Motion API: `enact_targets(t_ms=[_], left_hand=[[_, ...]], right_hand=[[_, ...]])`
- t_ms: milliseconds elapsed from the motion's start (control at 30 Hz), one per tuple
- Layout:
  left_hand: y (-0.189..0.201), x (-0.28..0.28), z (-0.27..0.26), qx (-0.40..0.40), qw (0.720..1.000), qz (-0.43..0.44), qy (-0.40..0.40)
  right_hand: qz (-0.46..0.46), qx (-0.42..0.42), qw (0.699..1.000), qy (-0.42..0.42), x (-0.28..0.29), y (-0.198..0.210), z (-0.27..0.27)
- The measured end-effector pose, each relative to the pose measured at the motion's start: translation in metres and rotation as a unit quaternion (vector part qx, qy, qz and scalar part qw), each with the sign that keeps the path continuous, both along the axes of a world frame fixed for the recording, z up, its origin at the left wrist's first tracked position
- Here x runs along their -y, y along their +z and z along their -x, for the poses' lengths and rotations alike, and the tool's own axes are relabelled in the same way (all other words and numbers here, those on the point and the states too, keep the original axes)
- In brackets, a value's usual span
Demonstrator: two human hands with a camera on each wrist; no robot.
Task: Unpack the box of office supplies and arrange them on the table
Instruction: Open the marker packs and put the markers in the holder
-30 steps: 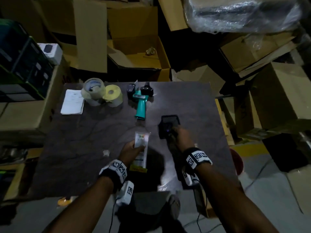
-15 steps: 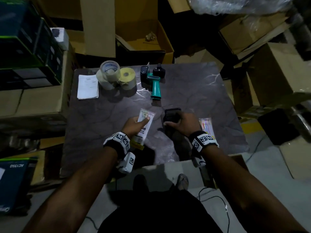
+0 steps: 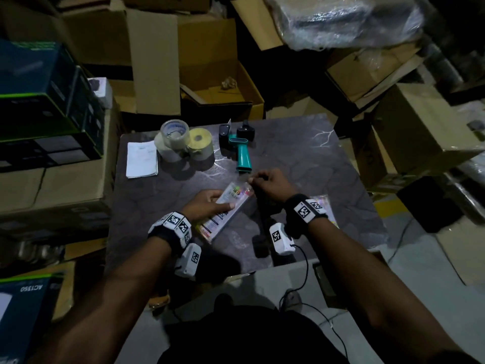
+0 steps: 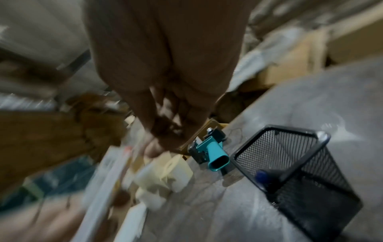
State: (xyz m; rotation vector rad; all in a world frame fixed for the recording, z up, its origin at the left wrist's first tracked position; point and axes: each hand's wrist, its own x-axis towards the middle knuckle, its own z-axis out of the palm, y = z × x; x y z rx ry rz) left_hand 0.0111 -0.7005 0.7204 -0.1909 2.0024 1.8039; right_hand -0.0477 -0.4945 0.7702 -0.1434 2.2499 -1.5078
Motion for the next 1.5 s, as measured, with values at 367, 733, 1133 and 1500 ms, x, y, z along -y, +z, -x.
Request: enact_targets(t_ms=[367, 733, 1133, 1500], left_hand=[[0.0, 0.033, 0.011, 0.089, 0.995, -0.039, -0.025], [0.042, 0.034, 0.067, 0.036, 0.969, -0.082, 0.231], [0.044, -0.03, 0.059, 0.051, 0.872, -0.383, 0.301], [0.05, -0.039, 0.062, 0.04, 0.956, -0.179, 0.23]], right_hand=[[0.106, 0.156, 0.982, -0.002, -0.004, 0.003, 0.018], [0.168, 0.096, 0.975, -0.111, 0.001, 0.024, 0.044], [0.267, 0.115, 0.954, -0.077, 0.008, 0.015, 0.026], [0.061, -0.007, 0.996, 0.059, -0.015, 0.019, 0.024]])
